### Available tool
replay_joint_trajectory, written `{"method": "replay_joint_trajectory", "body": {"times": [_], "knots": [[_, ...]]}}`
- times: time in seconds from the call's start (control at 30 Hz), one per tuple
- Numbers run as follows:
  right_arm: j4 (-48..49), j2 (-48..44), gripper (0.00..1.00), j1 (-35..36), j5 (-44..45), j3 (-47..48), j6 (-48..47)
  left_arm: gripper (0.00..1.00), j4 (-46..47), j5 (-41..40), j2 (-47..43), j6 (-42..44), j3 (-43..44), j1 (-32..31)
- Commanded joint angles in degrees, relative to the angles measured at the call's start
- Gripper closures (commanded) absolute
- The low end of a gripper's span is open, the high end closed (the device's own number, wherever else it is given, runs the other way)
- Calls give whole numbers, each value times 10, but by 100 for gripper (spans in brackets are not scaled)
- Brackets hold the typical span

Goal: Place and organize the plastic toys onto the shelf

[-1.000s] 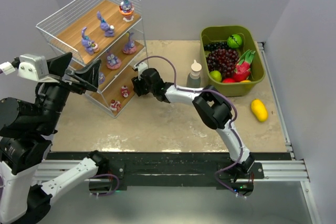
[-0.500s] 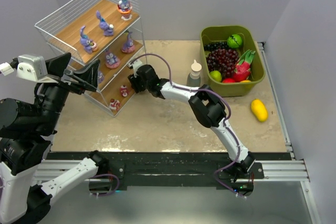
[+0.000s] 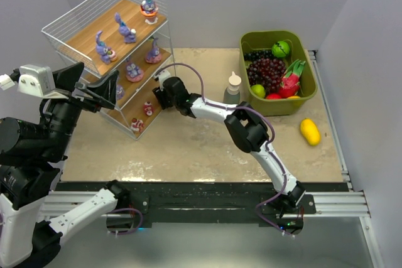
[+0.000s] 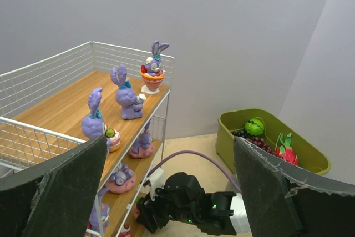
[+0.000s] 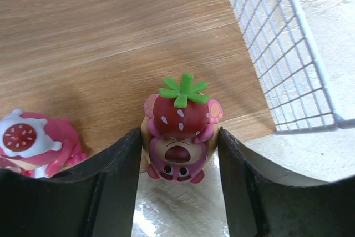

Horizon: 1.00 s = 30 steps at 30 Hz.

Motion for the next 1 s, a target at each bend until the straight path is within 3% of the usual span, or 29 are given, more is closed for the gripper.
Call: {"method": "replay_joint_trajectory", "body": {"times": [0.0,0.23,0.43,0.63,0.97], "knots": [[17,-6,39,1,28,17,1,1,9,-8,7,-5,18,3],[57,-41,21,1,24,-28,8,0,6,-10,6,-5,17,3],[75,-69,16,1,27,-58,24,1,5,-11,1,-6,20,3],[89,-94,17,1,29,-98,38,1,3,-16,-4,-7,21,2],[89,-102,29,1,23,-121,44,1,1,-20,-7,-6,21,2]]}}
